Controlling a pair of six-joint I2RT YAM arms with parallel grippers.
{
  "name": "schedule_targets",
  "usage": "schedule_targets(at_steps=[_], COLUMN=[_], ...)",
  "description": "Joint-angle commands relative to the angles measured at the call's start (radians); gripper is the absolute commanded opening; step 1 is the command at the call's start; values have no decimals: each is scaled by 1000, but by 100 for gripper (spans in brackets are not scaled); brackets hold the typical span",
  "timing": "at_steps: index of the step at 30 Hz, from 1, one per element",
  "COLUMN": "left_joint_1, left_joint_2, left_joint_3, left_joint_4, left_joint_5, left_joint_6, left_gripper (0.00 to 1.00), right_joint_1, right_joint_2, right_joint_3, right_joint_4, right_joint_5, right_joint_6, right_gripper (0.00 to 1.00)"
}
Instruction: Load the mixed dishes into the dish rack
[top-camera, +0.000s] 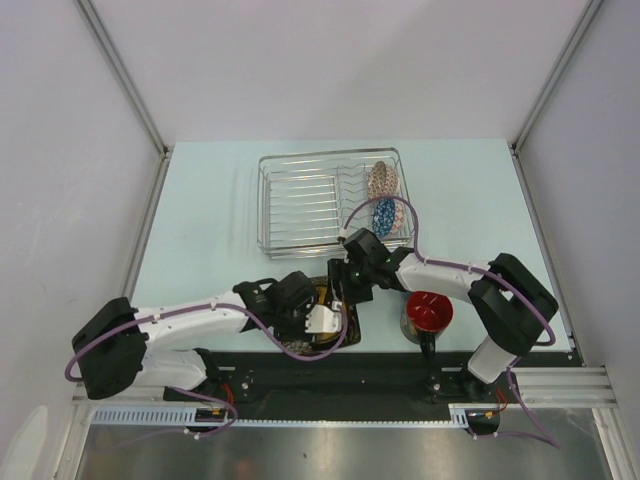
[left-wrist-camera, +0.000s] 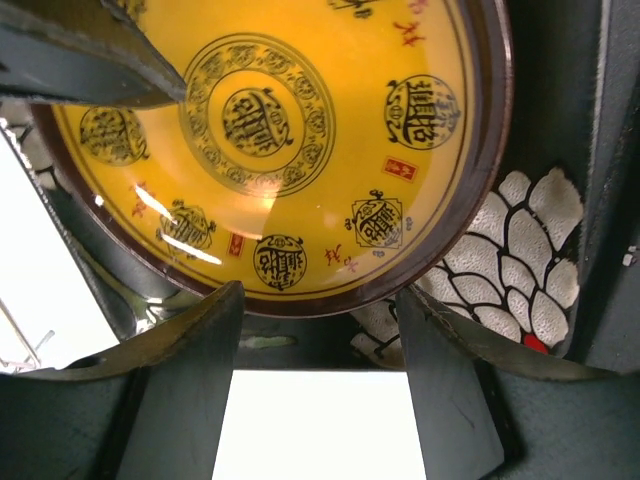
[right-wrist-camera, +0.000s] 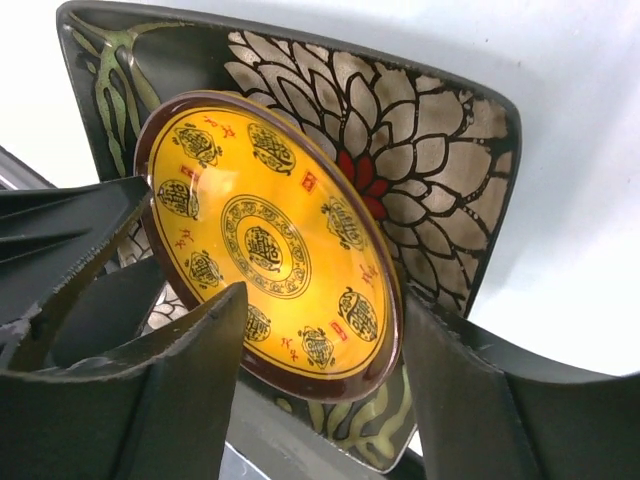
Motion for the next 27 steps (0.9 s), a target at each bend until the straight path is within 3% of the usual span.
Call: schedule_targets(at_steps=[1, 16, 27], left_joint_1=[-19, -33, -41], left_joint_2=[37, 44, 47], left_joint_3=[26, 49, 63], left_joint_4=[114, 110, 107], left_joint_5=[39, 26, 13], left_joint_6=[-22, -32, -27], left_gripper=[68, 68, 68], right_joint_1=[21, 115, 137], right_joint_2=[55, -91, -215], right_joint_3=[-47, -114, -125], right_joint_4=[-38, -92, 11], right_joint_5=[-126, -149, -156], right_joint_6=[59, 40, 51], right_gripper=[61, 47, 47])
